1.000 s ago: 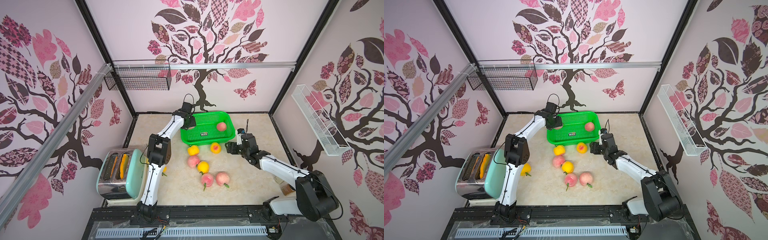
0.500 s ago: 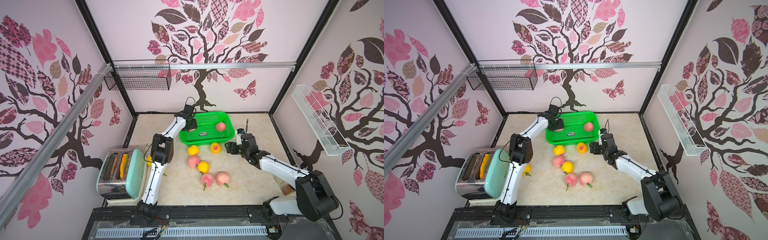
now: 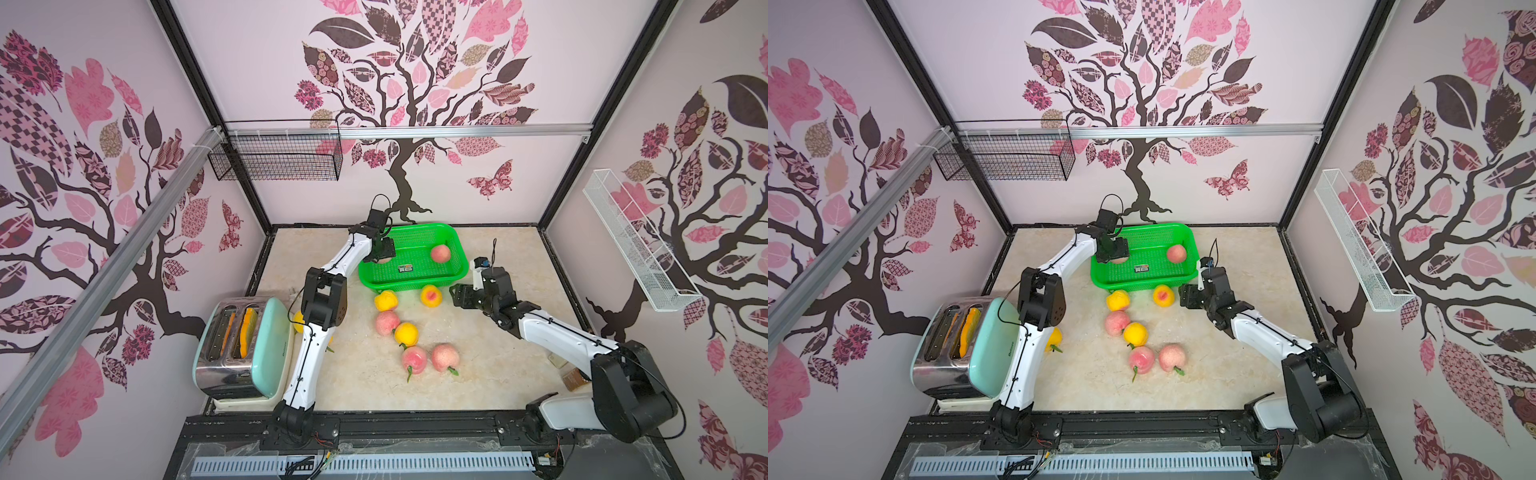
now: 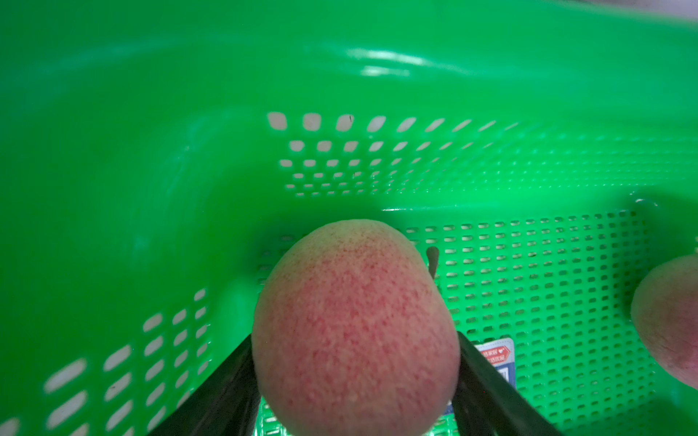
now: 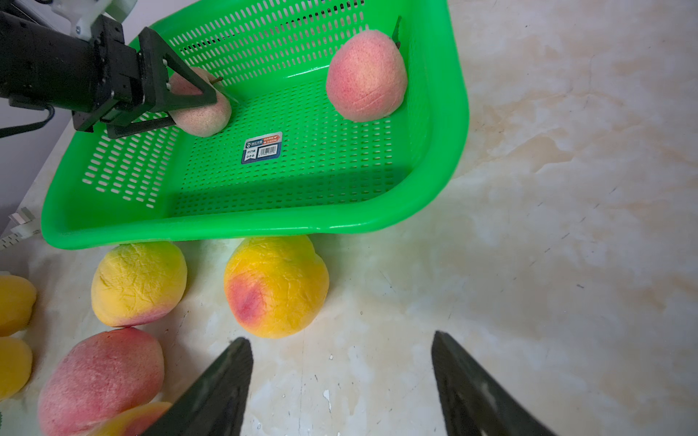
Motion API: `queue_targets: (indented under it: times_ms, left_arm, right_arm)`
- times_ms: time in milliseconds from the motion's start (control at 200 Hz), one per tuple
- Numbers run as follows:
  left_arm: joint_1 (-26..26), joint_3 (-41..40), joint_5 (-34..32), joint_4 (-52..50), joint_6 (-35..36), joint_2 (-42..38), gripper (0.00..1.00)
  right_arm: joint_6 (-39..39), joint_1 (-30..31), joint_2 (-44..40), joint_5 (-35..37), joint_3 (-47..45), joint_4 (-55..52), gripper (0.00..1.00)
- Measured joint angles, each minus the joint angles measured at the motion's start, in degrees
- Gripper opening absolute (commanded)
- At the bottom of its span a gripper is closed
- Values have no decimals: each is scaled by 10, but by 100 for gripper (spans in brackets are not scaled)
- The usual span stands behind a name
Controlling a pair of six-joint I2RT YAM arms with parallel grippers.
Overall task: Put the peaches into the basket
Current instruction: Place the peach in the basket.
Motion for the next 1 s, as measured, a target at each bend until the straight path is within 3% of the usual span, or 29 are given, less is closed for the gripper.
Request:
queue_targets:
  times_ms: [480, 1000]
  left_arm:
    - [0, 0, 16, 3, 4, 0, 76]
    - [0, 0, 15, 0, 12, -31, 85]
  right_arm:
    - [0, 0, 3, 0, 0, 0, 77]
    - [0, 0, 10, 0, 0, 0, 78]
